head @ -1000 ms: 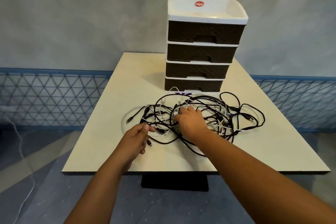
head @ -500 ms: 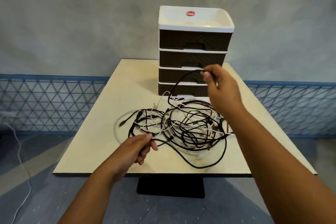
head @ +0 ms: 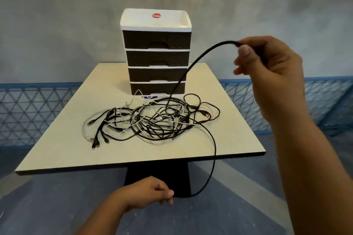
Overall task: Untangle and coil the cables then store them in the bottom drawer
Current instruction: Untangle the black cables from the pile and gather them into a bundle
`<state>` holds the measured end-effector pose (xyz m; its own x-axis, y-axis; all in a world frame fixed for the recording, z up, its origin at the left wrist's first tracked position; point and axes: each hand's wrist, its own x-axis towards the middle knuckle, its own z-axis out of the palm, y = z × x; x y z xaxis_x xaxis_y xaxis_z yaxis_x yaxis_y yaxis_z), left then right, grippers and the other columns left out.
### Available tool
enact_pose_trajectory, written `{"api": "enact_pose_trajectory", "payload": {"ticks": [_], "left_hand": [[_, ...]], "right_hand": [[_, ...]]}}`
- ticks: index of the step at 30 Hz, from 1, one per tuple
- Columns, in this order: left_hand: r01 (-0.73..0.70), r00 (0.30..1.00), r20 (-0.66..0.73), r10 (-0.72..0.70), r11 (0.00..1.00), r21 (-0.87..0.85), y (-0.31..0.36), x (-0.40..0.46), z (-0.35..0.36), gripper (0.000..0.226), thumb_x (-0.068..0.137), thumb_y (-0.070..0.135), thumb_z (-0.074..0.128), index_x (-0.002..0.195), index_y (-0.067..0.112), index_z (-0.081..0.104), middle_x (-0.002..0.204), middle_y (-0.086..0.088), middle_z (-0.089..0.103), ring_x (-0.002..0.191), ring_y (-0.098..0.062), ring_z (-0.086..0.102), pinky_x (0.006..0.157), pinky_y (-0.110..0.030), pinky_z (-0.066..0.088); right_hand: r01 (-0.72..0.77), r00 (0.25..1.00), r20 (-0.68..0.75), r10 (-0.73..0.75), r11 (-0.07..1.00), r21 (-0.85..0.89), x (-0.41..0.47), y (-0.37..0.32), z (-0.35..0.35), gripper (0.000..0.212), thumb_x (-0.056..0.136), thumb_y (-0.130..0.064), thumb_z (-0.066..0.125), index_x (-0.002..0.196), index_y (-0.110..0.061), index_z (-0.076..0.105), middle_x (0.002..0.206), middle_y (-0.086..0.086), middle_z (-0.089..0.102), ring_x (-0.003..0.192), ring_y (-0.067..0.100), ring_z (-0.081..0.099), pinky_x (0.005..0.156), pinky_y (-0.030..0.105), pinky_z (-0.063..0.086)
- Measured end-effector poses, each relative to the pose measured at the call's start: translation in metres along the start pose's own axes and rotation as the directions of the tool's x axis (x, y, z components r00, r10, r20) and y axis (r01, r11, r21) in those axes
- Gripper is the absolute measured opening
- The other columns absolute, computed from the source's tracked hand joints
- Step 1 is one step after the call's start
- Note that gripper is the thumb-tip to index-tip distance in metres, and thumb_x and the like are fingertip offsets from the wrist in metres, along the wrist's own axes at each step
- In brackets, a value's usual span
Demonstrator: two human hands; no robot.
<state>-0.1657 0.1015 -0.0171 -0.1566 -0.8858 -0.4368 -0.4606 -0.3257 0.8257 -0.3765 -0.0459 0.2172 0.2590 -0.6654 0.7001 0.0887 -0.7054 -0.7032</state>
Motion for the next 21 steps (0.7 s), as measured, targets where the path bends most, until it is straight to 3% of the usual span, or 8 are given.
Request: {"api": "enact_pose_trajectory", "payload": {"ticks": [5,7,11,13,14,16,18,21], "left_hand": [[0.039,0.909,-0.416,0.027,0.988,0.15,-0.02,0.02,0.038,0.015,0.092,0.032,0.064,0.08,0.039,0.066,0.093,0.016,0.064,0.089,0.0,0.061,0.078,-0.016,0.048],[0.022,0.786,-0.612,0.083,0.987,0.161,-0.012,0.023,0.04,0.02,0.094,0.028,0.061,0.08,0.042,0.06,0.097,0.013,0.061,0.09,-0.003,0.06,0.077,-0.023,0.051],[-0.185,0.399,-0.903,0.161,0.978,0.093,0.056,-0.003,0.024,0.022,0.101,0.024,0.048,0.085,0.033,0.06,0.097,0.005,0.065,0.094,-0.009,0.06,0.077,-0.024,0.043],[-0.378,0.33,-0.913,0.241,0.92,0.106,0.106,-0.028,0.024,0.026,0.103,0.035,0.041,0.091,0.028,0.063,0.096,0.007,0.066,0.093,-0.001,0.06,0.078,-0.016,0.044],[-0.49,0.366,-0.879,0.305,0.867,0.097,0.132,-0.039,0.027,0.032,0.102,0.041,0.038,0.095,0.025,0.065,0.095,0.005,0.068,0.094,-0.002,0.061,0.082,-0.015,0.046],[-0.627,0.542,-0.748,0.383,0.777,-0.057,0.172,-0.05,0.036,0.044,0.098,0.052,0.037,0.103,0.021,0.068,0.091,0.0,0.069,0.089,-0.012,0.066,0.085,-0.024,0.052],[-0.607,0.701,-0.621,0.351,0.751,-0.261,0.191,-0.052,0.044,0.045,0.091,0.056,0.041,0.103,0.025,0.07,0.081,-0.002,0.062,0.071,-0.016,0.06,0.075,-0.032,0.052],[-0.487,0.757,-0.596,0.268,0.839,-0.241,0.186,-0.053,0.046,0.045,0.089,0.058,0.041,0.085,0.026,0.072,0.075,0.003,0.054,0.064,-0.011,0.042,0.067,-0.029,0.039]], "right_hand": [[-0.218,0.975,0.085,0.204,0.955,0.202,-0.03,0.0,-0.018,0.009,0.084,-0.002,0.071,0.088,-0.005,0.064,0.073,0.005,0.068,0.065,0.015,0.065,0.061,0.024,0.054],[-0.273,0.961,0.109,0.253,0.923,0.27,-0.041,0.001,-0.021,0.009,0.082,-0.002,0.072,0.084,-0.007,0.065,0.07,0.002,0.067,0.064,0.015,0.062,0.059,0.024,0.052],[-0.344,0.938,0.2,0.284,0.841,0.417,-0.057,-0.006,-0.03,0.006,0.075,-0.015,0.073,0.078,-0.012,0.068,0.065,0.004,0.063,0.059,0.014,0.056,0.056,0.022,0.047],[-0.359,0.927,0.265,0.265,0.83,0.426,-0.061,-0.01,-0.032,0.008,0.073,-0.018,0.073,0.077,-0.012,0.069,0.063,0.005,0.062,0.058,0.014,0.055,0.054,0.022,0.046],[-0.355,0.923,0.293,0.251,0.851,0.387,-0.062,-0.011,-0.032,0.01,0.072,-0.019,0.075,0.076,-0.012,0.07,0.063,0.008,0.062,0.059,0.015,0.056,0.054,0.022,0.046],[-0.319,0.905,0.356,0.231,0.924,0.212,-0.065,-0.009,-0.027,0.016,0.073,-0.022,0.079,0.075,-0.011,0.068,0.07,0.021,0.061,0.062,0.019,0.056,0.056,0.027,0.047],[-0.327,0.887,0.389,0.248,0.933,0.151,-0.068,-0.001,-0.018,0.015,0.078,-0.022,0.079,0.074,-0.014,0.067,0.073,0.023,0.062,0.064,0.02,0.057,0.058,0.026,0.048],[-0.458,0.858,0.382,0.342,0.846,0.272,-0.078,0.011,-0.004,0.01,0.082,-0.026,0.075,0.078,-0.018,0.071,0.07,0.007,0.062,0.064,0.014,0.056,0.063,0.026,0.046]]}}
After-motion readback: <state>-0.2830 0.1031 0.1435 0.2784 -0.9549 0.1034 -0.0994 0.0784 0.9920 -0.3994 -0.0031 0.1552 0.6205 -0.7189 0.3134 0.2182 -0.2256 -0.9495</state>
